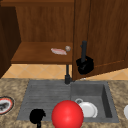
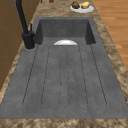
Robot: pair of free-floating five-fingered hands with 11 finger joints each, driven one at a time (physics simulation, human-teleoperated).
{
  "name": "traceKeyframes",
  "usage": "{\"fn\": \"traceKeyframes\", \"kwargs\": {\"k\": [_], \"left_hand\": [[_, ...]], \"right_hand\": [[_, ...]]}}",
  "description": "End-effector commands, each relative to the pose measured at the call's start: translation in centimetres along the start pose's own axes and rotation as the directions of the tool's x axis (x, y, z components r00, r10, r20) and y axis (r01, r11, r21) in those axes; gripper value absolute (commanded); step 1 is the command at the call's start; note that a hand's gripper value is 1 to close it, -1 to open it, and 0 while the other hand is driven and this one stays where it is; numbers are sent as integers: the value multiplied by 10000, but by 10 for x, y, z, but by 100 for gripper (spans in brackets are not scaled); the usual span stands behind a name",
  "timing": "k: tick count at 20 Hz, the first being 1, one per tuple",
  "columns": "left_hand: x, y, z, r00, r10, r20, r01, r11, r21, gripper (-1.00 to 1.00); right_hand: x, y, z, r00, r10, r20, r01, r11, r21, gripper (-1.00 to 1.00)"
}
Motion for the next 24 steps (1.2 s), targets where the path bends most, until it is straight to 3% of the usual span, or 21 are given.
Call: {"fn": "traceKeyframes", "kwargs": {"k": [1, 11, 24], "left_hand": [[0, 0, 0, 10000, 0, 0, 0, 10000, 0, 0], [0, 0, 0, 10000, 0, 0, 0, 10000, 0, 0], [0, 0, 0, 10000, 0, 0, 0, 10000, 0, 0]], "right_hand": [[-7, -32, -6, 9998, -8, -222, 8, 10000, 9, 100], [-16, -91, -14, 9999, -58, -110, 69, 9942, 1070, 100], [-27, -163, -31, 9996, -269, -3, 262, 9693, 2446, 100]]}}
